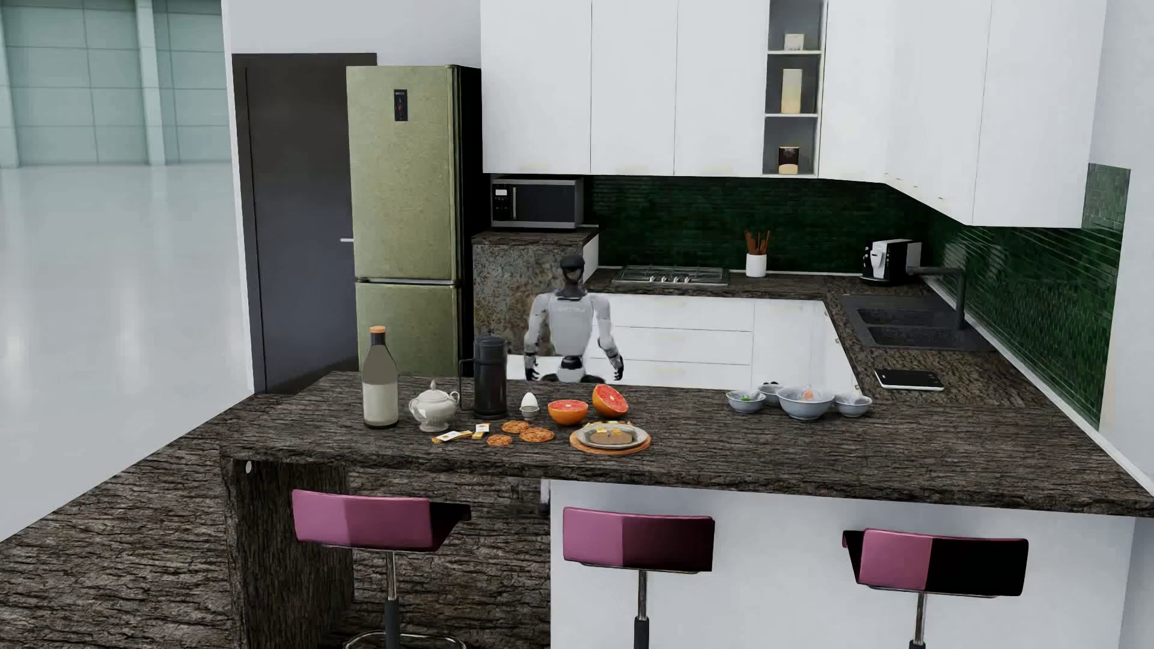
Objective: Face back
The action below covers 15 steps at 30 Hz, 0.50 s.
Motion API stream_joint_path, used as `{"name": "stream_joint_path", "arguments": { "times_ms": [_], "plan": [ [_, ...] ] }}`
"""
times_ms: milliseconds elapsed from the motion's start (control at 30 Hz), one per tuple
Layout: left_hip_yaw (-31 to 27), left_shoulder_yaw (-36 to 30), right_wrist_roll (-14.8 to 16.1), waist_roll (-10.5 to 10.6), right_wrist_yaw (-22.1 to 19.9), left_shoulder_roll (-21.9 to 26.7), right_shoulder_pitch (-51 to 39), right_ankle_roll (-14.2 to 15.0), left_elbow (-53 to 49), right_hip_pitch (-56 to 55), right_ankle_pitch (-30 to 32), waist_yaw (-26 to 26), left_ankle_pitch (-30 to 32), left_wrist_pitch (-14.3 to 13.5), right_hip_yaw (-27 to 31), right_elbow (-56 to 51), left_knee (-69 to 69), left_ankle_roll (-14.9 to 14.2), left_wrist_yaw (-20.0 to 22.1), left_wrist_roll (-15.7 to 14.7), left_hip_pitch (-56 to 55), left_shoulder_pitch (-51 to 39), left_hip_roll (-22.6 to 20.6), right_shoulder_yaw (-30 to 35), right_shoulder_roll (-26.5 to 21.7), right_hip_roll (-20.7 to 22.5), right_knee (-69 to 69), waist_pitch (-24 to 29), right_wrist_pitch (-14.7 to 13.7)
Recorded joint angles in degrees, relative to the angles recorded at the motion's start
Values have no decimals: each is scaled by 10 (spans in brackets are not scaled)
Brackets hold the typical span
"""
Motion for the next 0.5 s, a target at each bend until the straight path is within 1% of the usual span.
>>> {"name": "stream_joint_path", "arguments": {
  "times_ms": [33,67,100,133,167,200,233,267,300,333,367,400,433,467,500],
  "plan": [
    [37,-7,12,-8,2,5,-15,-46,9,-25,-33,-22,-2,1,-12,15,45,-33,-4,-2,-23,-1,4,4,18,-18,-6,1,4],
    [64,-13,25,-20,5,1,-1,-102,-7,-48,-73,-29,24,23,-28,17,131,-60,-13,-2,-59,-7,7,33,4,-29,-25,15,6],
    [66,-28,31,-21,3,-16,31,-88,-11,-55,-96,-27,119,56,-19,33,238,-83,-20,-1,-126,-34,17,42,-4,-22,-49,25,8],
    [44,-32,37,-12,-6,-36,53,21,11,-51,-89,-27,174,70,7,51,292,-111,-25,-2,-173,-50,18,47,-10,-15,-63,31,18],
    [-5,-30,49,-3,-23,-31,59,92,28,-51,-82,-33,75,65,25,59,252,-135,-31,-5,-189,-40,18,38,8,-3,-78,33,38],
    [-35,-17,63,-2,-40,-18,65,94,39,-73,-82,-53,-39,54,40,36,151,-133,-32,-9,-168,-33,30,41,25,10,-49,37,60],
    [-24,-17,76,-17,-47,-1,55,75,51,-97,-70,-79,-74,42,48,33,125,-106,-25,-13,-151,-33,33,43,32,11,-4,49,71],
    [-10,-24,81,-32,-39,1,56,16,60,-122,-52,-95,-73,32,31,36,115,-40,-9,-17,-143,-43,31,38,29,6,40,55,73],
    [11,-29,77,-51,-23,-8,57,10,63,-142,-63,-99,-71,33,8,35,110,45,13,-15,-137,-63,30,41,13,1,73,57,73],
    [30,-38,67,-72,-8,-20,62,14,44,-149,-89,-98,-55,38,-16,34,130,53,34,-8,-137,-79,34,21,15,-5,80,63,69],
    [50,-55,51,-92,2,-29,68,-36,3,-153,-123,-95,-19,42,-38,42,181,-2,51,1,-155,-82,42,26,10,-16,44,64,63],
    [30,-63,30,-89,2,-42,79,49,12,-141,-65,-90,48,34,-27,75,262,-59,60,10,-203,-95,42,39,0,-13,0,59,54],
    [-6,-67,18,-68,-4,-55,86,63,30,-140,-52,-76,80,25,-16,86,290,-109,65,17,-231,-104,35,44,-6,4,-15,53,53],
    [-34,-57,16,-51,-14,-51,91,66,19,-137,-42,-79,21,18,-4,67,218,-135,63,20,-217,-86,31,45,17,15,-32,45,57],
    [-46,-38,13,-31,-19,-34,91,70,21,-133,-36,-97,-46,6,8,55,136,-123,55,22,-180,-58,37,27,23,27,-45,38,57]
  ]
}}
